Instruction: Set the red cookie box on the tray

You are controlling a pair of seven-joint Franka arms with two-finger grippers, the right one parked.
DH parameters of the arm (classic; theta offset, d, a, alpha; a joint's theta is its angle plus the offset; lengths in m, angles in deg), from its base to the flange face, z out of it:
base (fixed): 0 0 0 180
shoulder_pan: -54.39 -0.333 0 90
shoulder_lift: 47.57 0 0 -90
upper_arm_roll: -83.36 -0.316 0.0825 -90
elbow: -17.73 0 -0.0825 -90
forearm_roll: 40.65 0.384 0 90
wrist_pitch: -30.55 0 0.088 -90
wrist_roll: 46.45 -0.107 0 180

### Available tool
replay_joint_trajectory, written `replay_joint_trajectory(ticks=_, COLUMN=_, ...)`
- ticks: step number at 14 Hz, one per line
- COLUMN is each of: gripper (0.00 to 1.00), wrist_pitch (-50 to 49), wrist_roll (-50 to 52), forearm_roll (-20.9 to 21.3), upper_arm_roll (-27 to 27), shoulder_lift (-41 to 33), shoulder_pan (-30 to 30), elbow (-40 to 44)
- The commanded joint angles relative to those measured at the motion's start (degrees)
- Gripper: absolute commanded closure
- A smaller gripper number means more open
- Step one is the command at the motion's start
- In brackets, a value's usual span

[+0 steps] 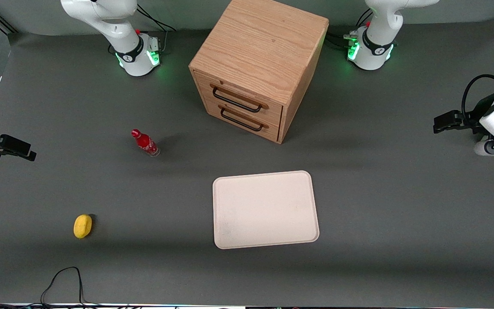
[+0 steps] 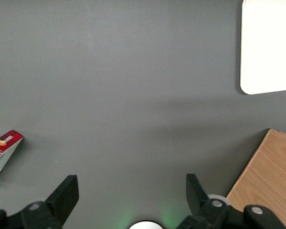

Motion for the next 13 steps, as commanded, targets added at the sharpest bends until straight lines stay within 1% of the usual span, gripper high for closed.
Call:
replay_joint_trajectory(ticks=1, gripper=0.00, wrist_pitch=-1.11, wrist_roll=0.26, forearm_roll=-0.62, upper_arm_roll=-0.32, shoulder_lift=-1.37, shoulder_pan=0.73, elbow=-1.11)
replay_joint_trajectory(ticks=6, gripper=0.00, wrist_pitch=-1.99, wrist_roll=-0.71, forearm_roll=-0.36, upper_arm_roll=-0.41, shoulder_lift=-0.84, shoulder_pan=0.21, elbow=-1.11)
replay_joint_trajectory(ticks=8, gripper=0.00, wrist_pitch=-2.17, wrist_roll=-4.38, forearm_roll=0.70, upper_arm_roll=-1.02, shoulder_lift=-1.11, shoulder_pan=-0.41, elbow=-1.54)
replay_joint_trajectory(ticks=10, gripper=0.00, wrist_pitch=-1.65, wrist_roll=-7.46, forearm_roll=3.15, upper_arm_roll=-1.46, shoulder_lift=-1.54, shoulder_pan=-3.64, elbow=-2.60)
replay_joint_trajectory(ticks=13, gripper=0.00, wrist_pitch=-1.38, wrist_roll=-15.80, forearm_roll=5.00, upper_arm_roll=-1.55, shoulder_lift=-1.98, shoulder_pan=-10.23, elbow=-3.12)
